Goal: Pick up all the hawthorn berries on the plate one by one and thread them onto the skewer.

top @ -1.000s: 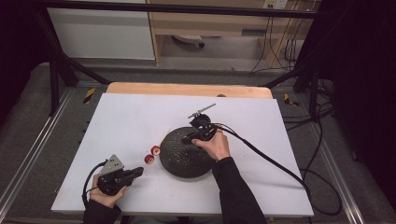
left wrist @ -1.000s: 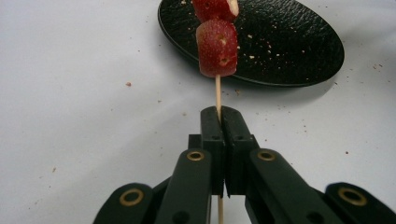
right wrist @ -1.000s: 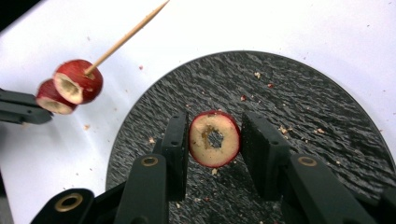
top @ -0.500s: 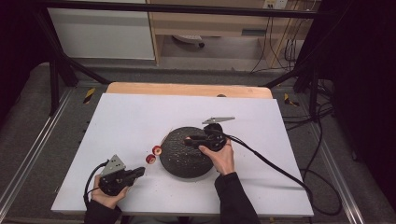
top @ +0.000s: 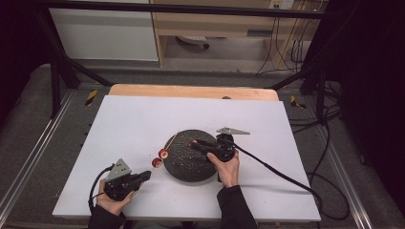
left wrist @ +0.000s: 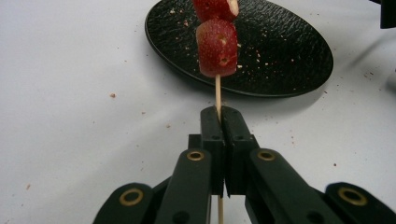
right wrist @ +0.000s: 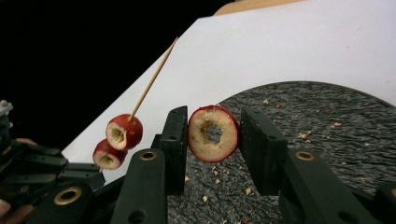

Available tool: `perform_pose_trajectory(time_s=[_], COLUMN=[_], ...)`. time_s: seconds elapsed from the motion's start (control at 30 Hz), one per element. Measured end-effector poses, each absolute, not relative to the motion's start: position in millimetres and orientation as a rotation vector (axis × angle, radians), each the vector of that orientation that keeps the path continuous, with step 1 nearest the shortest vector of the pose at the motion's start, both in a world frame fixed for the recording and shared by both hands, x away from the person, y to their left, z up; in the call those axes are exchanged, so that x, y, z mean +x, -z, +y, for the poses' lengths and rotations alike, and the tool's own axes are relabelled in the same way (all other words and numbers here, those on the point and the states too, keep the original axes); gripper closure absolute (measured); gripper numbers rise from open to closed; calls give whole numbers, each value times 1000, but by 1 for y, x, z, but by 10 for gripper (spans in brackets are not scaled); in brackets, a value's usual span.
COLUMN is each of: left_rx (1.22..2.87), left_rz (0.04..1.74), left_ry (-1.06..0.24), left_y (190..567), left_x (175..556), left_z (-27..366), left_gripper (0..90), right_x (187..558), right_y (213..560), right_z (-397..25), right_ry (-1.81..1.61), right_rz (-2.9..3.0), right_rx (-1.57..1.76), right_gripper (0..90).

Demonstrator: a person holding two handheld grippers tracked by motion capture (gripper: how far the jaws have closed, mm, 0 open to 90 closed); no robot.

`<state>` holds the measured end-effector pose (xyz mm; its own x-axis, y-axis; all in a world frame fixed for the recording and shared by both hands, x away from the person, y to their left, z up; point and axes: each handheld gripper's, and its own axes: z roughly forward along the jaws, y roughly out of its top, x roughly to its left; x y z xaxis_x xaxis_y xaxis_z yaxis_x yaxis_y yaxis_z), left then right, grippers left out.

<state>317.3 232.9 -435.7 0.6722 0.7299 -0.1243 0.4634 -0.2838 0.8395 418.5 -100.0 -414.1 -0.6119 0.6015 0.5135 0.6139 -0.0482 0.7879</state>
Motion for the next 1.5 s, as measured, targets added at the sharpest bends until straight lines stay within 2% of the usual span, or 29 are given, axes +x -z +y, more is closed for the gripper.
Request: perform_pose_trajectory(time_s=[0.43,1.5], left_rx=[1920,1878], left_rz=[937,929], left_ry=[-350,-331], left_y=[437,433], left_x=[316,311], left_z=[225,205], left_gripper=[882,882], right_x=[413,426], right_y=[417,401], right_z=[-105,-112], right_ry=[2036,2267], right_rz=[-1943,-1618], right_rx=[-1478,-1545], right_gripper=[636,637])
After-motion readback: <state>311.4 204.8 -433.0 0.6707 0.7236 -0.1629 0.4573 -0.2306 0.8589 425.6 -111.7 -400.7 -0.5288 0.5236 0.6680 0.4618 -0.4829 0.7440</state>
